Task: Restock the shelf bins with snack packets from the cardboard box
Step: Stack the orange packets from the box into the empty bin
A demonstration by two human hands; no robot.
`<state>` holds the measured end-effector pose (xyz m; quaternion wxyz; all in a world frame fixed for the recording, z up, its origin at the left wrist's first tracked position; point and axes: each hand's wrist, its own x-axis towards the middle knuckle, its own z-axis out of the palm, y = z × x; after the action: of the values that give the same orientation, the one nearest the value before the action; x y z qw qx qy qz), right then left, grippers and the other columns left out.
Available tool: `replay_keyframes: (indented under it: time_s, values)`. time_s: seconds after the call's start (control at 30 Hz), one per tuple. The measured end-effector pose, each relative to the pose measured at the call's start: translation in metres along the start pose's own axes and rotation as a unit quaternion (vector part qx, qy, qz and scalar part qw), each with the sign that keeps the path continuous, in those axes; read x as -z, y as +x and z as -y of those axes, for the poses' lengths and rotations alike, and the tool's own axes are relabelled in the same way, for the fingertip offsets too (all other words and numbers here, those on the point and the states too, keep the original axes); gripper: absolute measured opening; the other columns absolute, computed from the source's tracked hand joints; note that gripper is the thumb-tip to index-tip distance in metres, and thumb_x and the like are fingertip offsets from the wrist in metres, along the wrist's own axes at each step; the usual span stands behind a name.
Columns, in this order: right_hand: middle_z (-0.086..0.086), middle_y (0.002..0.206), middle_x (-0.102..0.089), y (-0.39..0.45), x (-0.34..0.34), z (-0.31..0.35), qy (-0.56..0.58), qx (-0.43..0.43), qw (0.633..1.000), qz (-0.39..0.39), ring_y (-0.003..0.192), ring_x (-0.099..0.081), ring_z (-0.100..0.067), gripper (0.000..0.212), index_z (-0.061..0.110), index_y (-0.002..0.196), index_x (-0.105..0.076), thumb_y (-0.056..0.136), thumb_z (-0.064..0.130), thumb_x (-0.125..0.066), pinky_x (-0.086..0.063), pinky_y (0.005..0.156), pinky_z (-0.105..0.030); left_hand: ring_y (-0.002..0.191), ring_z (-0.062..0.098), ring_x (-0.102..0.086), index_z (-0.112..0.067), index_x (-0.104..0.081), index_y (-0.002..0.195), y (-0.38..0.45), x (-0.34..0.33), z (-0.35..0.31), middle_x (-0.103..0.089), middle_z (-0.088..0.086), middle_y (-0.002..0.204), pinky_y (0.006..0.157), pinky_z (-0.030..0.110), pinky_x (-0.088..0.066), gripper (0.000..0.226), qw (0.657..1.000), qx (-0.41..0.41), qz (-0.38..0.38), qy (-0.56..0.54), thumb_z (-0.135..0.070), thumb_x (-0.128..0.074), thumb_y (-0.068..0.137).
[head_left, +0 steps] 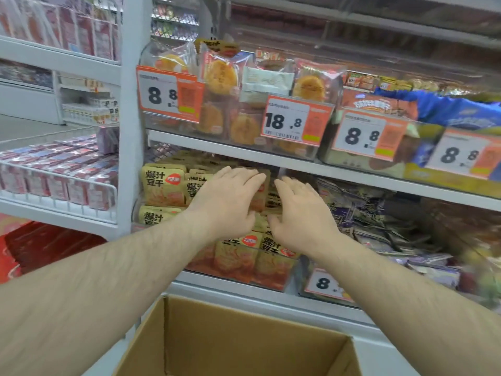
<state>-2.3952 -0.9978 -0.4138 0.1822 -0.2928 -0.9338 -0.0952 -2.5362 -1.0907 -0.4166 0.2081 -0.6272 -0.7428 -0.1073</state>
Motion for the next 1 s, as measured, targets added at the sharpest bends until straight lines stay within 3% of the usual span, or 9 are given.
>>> replay_keyframes:
  time_s: [0.1,0.37,0.5,0.57,0.6,0.67,0.77,0.87,1.0]
  values:
    - [-0.007,0.162,-0.024,-0.036,0.004,-0.039,0.023,-0.02,0.999,0.016,0.149,-0.019,-0.021,0.07,0.013,0.153,-0.026,0.093,0.036,-0.054,-0.011,0.123,-0.037,0.149,0.017,-0.019,-0.019,-0.02,0.157,0.016,-0.007,-0.051,-0.023,0.0,0.162,0.123,0.035,-0.008,0.075,0.999,-0.029,0.03,-0.034,-0.037,-0.052,0.091]
    - [-0.014,0.136,-0.053,-0.059,-0.008,-0.159,0.085,-0.194,0.976,0.059,0.125,-0.05,-0.033,0.051,0.014,0.143,-0.044,0.096,0.033,-0.052,-0.043,0.101,-0.039,0.149,0.022,-0.014,-0.021,-0.023,0.155,0.06,-0.038,-0.129,-0.018,0.001,0.163,0.121,0.04,-0.011,0.063,0.995,-0.066,0.064,-0.037,-0.037,-0.044,0.098]
    - [-0.019,0.127,-0.057,-0.04,-0.019,-0.204,0.09,-0.256,0.959,0.076,0.116,-0.055,-0.035,0.049,0.017,0.144,-0.041,0.096,0.024,-0.05,-0.048,0.085,-0.036,0.151,0.028,0.005,-0.034,-0.014,0.156,0.095,-0.057,-0.15,0.003,0.0,0.166,0.123,0.05,-0.002,0.058,0.989,-0.102,0.102,0.016,-0.041,-0.034,0.103]
    - [-0.02,0.135,-0.052,-0.029,-0.027,-0.217,0.084,-0.256,0.959,0.087,0.114,-0.056,-0.035,0.063,0.024,0.151,-0.03,0.092,0.021,-0.052,-0.049,0.083,-0.035,0.151,0.031,0.017,-0.042,-0.007,0.156,0.114,-0.068,-0.157,0.017,0.0,0.165,0.121,0.053,0.006,0.058,0.983,-0.116,0.126,0.059,-0.045,-0.029,0.103]
    - [-0.02,0.147,-0.041,-0.023,-0.033,-0.221,0.071,-0.245,0.963,0.092,0.123,-0.051,-0.036,0.071,0.029,0.154,-0.022,0.09,0.02,-0.052,-0.047,0.094,-0.038,0.149,0.032,0.021,-0.044,-0.004,0.156,0.121,-0.075,-0.158,0.022,0.0,0.164,0.121,0.054,0.009,0.059,0.982,-0.108,0.139,0.073,-0.046,-0.029,0.103]
    - [-0.013,0.163,-0.013,-0.009,-0.046,-0.229,0.027,-0.205,0.972,0.11,0.148,-0.021,-0.033,0.078,0.038,0.156,-0.012,0.089,0.025,-0.051,-0.021,0.12,-0.045,0.147,0.037,0.026,-0.046,0.002,0.155,0.131,-0.087,-0.158,0.029,0.001,0.161,0.119,0.055,0.013,0.065,0.983,-0.067,0.156,0.075,-0.047,-0.034,0.101]
    - [-0.002,0.165,0.013,0.005,-0.067,-0.241,-0.024,-0.147,0.973,0.177,0.151,0.016,-0.027,0.068,0.045,0.154,-0.007,0.097,0.05,-0.041,0.005,0.122,-0.048,0.143,0.046,0.029,-0.05,0.012,0.151,0.14,-0.098,-0.162,0.037,0.005,0.157,0.116,0.063,0.011,0.081,0.983,-0.011,0.173,0.066,-0.05,-0.046,0.095]
    - [0.002,0.162,0.023,0.01,-0.081,-0.255,0.003,-0.121,0.965,0.233,0.149,0.022,-0.026,0.067,0.05,0.153,-0.001,0.096,0.066,-0.032,0.003,0.122,-0.05,0.138,0.05,0.036,-0.054,0.019,0.147,0.147,-0.105,-0.168,0.045,0.004,0.152,0.111,0.072,0.009,0.09,0.979,0.029,0.199,0.045,-0.052,-0.051,0.09]
    - [0.002,0.161,0.026,0.009,-0.08,-0.256,-0.001,-0.097,0.972,0.215,0.149,0.02,-0.031,0.06,0.057,0.149,-0.008,0.095,0.066,-0.031,0.005,0.121,-0.054,0.137,0.051,0.036,-0.053,0.017,0.148,0.147,-0.106,-0.169,0.043,0.007,0.154,0.109,0.072,0.015,0.084,0.981,0.031,0.181,0.062,-0.063,-0.044,0.091]
